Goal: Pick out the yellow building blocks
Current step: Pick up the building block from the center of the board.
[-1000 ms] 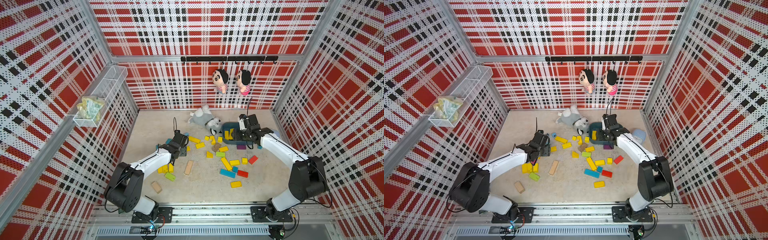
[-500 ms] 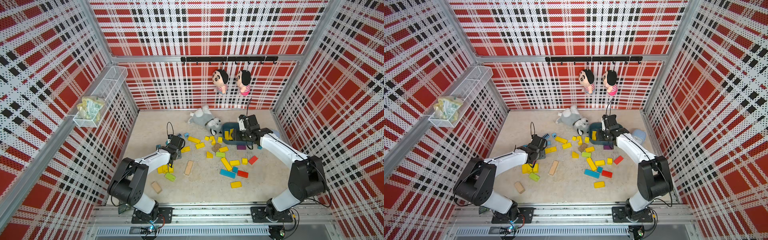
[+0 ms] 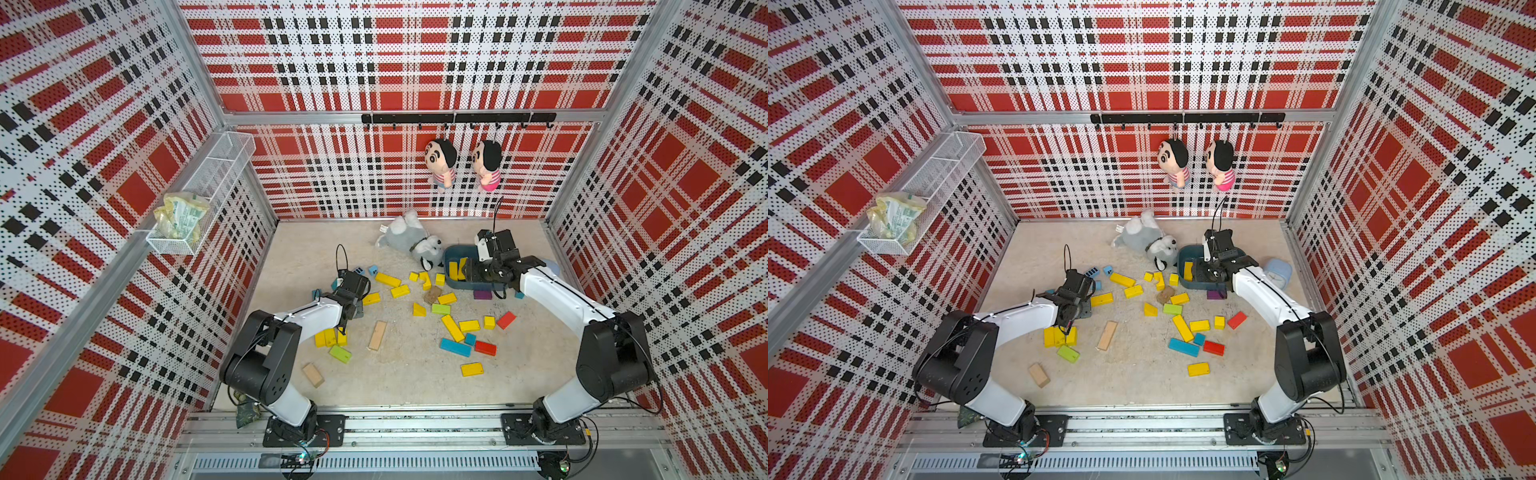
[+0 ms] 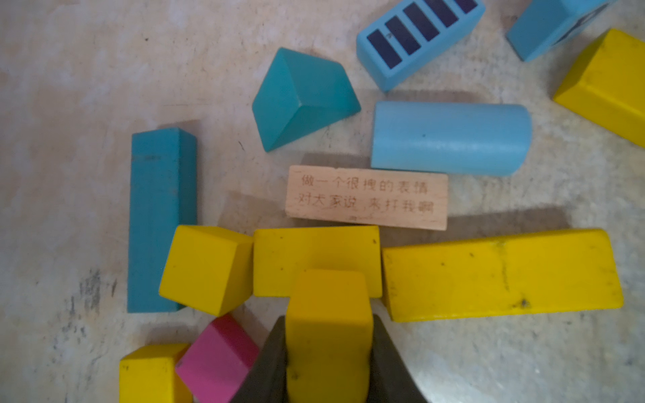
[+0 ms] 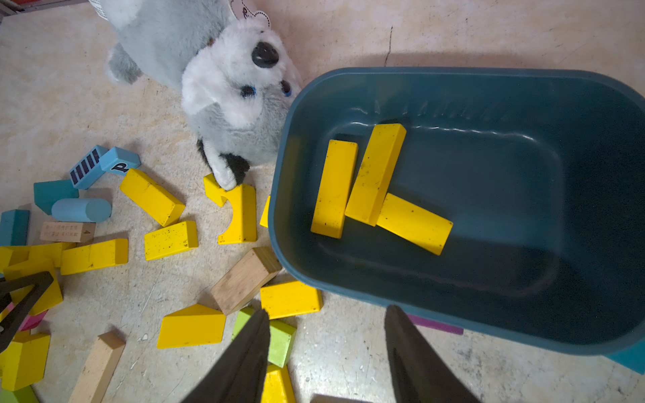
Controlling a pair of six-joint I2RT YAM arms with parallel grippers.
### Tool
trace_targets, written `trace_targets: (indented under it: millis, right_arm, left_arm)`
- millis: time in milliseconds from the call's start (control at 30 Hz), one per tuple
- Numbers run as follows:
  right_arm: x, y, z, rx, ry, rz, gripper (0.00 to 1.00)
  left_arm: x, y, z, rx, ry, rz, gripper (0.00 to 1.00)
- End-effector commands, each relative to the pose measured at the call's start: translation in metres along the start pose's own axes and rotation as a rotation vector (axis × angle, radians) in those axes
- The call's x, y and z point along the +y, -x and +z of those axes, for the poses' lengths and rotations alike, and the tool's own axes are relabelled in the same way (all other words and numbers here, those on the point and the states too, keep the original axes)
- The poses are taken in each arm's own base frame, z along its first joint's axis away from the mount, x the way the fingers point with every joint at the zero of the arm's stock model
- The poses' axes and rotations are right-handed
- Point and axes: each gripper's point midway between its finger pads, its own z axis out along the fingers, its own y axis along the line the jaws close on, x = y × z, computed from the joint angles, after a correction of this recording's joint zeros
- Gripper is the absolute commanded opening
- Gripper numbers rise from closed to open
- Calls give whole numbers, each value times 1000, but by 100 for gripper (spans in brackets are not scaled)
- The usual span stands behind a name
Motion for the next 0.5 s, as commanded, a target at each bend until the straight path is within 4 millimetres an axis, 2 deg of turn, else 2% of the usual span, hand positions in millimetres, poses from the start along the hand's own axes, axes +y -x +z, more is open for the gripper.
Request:
trace_targets:
  millis: [0,167,300,367,467]
  right_arm:
    - [-1,5,-8,-25,1,8,56]
    - [13,7,-15,-48,75,7,56]
    - [42,7,-28,-69,196,-63,56]
    - [57,4,-36,-83,264,-101,56]
    - [75,-1,-51,-86,377,-130,56]
  left_arm:
    - [-8,15,-10,-54,-9,62,25]
    - [-52,37,-44,-202,-41,289,21]
    - [-90,54,-74,-345,-127,377,20]
    - [-113,58,-92,-423,-194,436,20]
    - [-150,53,-124,-556,-338,557,19]
